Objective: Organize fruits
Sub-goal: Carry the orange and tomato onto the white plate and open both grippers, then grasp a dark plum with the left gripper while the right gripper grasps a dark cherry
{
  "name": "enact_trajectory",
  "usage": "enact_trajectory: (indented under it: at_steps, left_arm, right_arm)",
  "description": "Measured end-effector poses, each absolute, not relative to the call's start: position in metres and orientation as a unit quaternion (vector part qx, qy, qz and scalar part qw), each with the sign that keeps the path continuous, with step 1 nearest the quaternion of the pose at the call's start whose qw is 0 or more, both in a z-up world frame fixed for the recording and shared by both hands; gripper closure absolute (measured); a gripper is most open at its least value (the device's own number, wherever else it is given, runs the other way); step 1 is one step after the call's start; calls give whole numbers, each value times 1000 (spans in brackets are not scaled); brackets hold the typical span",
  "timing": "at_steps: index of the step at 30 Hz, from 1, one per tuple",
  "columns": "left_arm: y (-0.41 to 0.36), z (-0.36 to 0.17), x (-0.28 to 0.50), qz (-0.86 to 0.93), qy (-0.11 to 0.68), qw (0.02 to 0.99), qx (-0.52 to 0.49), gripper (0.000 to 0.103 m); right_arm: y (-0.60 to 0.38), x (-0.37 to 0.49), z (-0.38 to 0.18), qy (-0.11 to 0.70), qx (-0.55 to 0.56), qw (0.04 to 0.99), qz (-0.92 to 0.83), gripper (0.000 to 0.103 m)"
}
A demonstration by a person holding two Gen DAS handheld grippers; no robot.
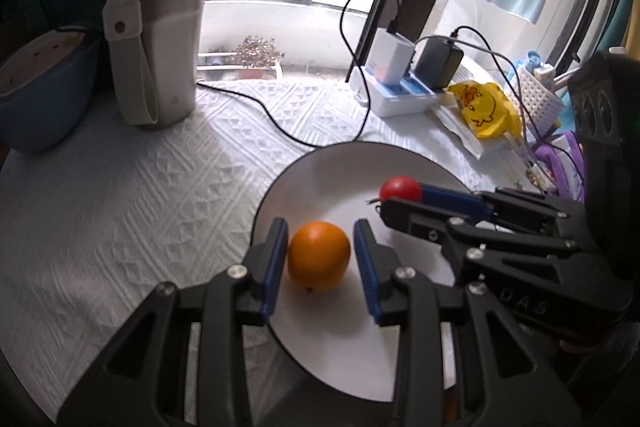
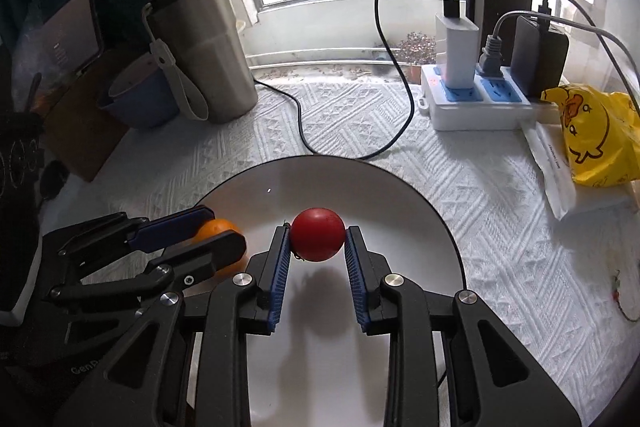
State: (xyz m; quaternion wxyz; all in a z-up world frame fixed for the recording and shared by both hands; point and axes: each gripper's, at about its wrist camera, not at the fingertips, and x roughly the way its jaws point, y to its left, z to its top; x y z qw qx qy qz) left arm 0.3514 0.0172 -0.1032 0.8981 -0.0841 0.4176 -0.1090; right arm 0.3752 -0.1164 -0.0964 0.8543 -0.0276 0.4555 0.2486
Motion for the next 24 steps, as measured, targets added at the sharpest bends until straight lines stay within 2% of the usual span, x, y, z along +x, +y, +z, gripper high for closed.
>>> enact_trajectory:
  at_steps: [9, 12, 24]
  left_arm:
    - [22, -86, 339, -103, 399, 907, -87, 65]
    - [22, -76, 329, -102, 387, 912, -86, 58]
    - [15, -48, 285, -101, 359, 924, -82, 57]
  right_arm:
    - [-121, 368, -82, 440, -27, 863, 248, 68]
    - [-124, 359, -73, 431, -29, 868, 246, 68]
    - [-141, 310, -41, 401, -32, 884, 237, 68]
